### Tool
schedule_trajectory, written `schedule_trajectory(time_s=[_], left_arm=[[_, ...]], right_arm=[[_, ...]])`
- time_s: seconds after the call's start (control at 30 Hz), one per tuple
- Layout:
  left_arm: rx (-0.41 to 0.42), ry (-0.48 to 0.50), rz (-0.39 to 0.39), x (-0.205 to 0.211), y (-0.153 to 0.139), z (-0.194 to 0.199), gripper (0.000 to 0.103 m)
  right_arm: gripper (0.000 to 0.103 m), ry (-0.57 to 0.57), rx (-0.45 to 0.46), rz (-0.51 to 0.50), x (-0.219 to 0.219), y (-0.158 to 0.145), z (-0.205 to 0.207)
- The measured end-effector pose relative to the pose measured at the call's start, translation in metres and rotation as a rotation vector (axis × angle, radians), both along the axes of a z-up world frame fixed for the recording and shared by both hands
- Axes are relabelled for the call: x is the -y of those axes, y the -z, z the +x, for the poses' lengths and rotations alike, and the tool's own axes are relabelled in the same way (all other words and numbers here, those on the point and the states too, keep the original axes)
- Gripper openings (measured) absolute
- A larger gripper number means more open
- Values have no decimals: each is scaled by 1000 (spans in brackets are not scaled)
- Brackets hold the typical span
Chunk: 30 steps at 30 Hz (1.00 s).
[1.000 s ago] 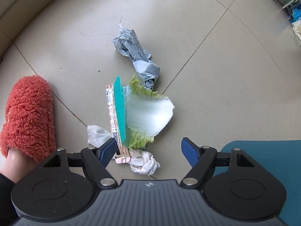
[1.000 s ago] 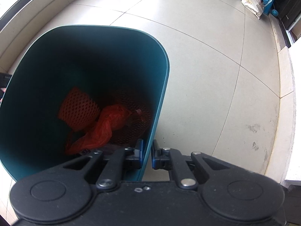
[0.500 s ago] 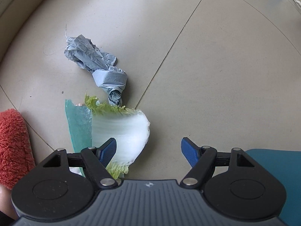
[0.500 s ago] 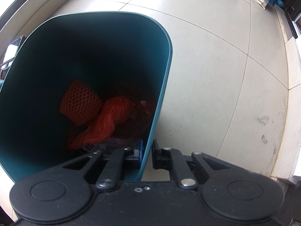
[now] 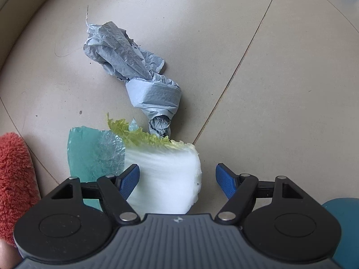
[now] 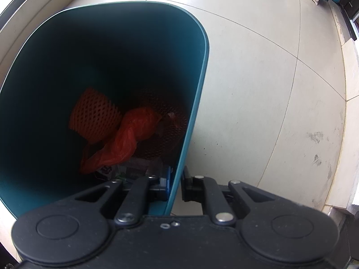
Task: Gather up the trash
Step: 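Close the left tool on the cabbage leaf and lift, then carry the cabbage leaf over the teal bin and open the left tool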
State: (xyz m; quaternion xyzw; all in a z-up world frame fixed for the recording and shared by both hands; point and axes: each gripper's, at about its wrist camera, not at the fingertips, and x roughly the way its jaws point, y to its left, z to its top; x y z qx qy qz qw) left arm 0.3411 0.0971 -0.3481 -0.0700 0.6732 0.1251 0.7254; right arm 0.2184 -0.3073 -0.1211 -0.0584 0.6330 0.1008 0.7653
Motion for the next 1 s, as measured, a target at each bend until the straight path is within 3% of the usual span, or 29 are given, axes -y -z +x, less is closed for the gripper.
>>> schedule_trajectory(time_s=[0.03,0.07,0.13,0.23,0.3,0.57,0.7,1.0], left_arm=[[6,-1,17,-1,-1,-1,54],[6,-7,30,-3,-3,-2,50],[19,-33,-21,-11,-8,-6,34],[33,-75,-31,-20,-20,-11,18],[46,-97,-55,-26,-32,-17,13],[112,-173,-166,-40,-98,-47,12],[167,-164,-200,-20,-152,-62,12],[307,27,-284,42,-267,-113,13]], right_arm=[[8,0,0,0,0,0,0],[8,-1,0,1,1,-3,-1],[8,1,0,2,1,-4,-1],[8,-6,4,-4,-1,-4,-2],[8,-6,6,-6,-2,-3,-3],[7,-13,20,-25,-9,-3,-8],[7,-15,32,-36,-14,-2,-12],[7,2,37,-32,-16,-5,-19]])
